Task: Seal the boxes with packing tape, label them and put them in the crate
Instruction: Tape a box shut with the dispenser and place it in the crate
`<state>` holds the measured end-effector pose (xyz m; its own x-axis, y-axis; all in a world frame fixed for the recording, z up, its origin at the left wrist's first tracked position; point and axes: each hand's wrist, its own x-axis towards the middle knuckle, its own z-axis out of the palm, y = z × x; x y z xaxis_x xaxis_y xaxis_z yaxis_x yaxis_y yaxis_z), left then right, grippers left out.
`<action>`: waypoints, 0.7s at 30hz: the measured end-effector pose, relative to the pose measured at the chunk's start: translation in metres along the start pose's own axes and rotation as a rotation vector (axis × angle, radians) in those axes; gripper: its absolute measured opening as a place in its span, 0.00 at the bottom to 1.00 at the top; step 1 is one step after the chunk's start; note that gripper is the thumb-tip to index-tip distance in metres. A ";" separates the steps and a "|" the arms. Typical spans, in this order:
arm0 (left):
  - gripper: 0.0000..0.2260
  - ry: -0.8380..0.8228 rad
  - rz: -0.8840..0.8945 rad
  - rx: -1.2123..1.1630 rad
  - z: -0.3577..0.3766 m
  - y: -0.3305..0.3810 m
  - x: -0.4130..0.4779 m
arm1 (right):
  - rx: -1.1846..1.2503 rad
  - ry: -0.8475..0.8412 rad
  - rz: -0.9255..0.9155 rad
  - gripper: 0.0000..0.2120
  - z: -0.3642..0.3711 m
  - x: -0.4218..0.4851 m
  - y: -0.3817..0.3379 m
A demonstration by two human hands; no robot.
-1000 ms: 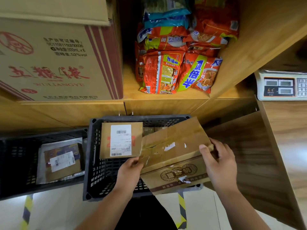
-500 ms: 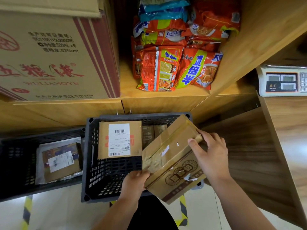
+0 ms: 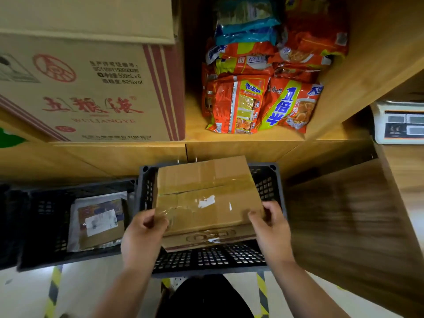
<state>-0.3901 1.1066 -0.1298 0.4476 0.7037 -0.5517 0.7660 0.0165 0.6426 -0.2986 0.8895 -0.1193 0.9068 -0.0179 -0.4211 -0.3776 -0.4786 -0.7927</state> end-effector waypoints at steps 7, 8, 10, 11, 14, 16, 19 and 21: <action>0.12 0.144 0.009 0.050 -0.027 -0.033 0.028 | 0.000 -0.217 0.127 0.10 0.069 -0.007 0.043; 0.12 0.138 0.012 0.051 -0.027 -0.038 0.032 | 0.002 -0.218 0.135 0.11 0.073 -0.008 0.048; 0.12 0.126 0.006 0.066 -0.025 -0.048 0.036 | 0.002 -0.207 0.137 0.11 0.080 -0.007 0.055; 0.12 0.123 0.005 0.071 -0.023 -0.051 0.036 | 0.003 -0.204 0.130 0.11 0.081 -0.006 0.059; 0.14 0.137 0.035 0.113 -0.014 -0.053 0.034 | 0.019 -0.234 0.118 0.11 0.081 0.000 0.068; 0.20 0.185 0.133 0.224 -0.002 -0.048 0.024 | 0.026 -0.265 0.091 0.08 0.078 0.002 0.075; 0.24 0.165 0.410 0.344 0.027 -0.034 -0.004 | 0.035 -0.303 0.048 0.06 0.068 0.009 0.084; 0.26 0.031 0.511 0.330 0.052 -0.020 -0.027 | 0.024 -0.293 0.049 0.11 0.056 0.021 0.088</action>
<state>-0.3938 1.0500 -0.1555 0.7863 0.5852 -0.1981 0.5629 -0.5464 0.6201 -0.3232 0.8964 -0.2232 0.7961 0.2158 -0.5654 -0.4266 -0.4625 -0.7773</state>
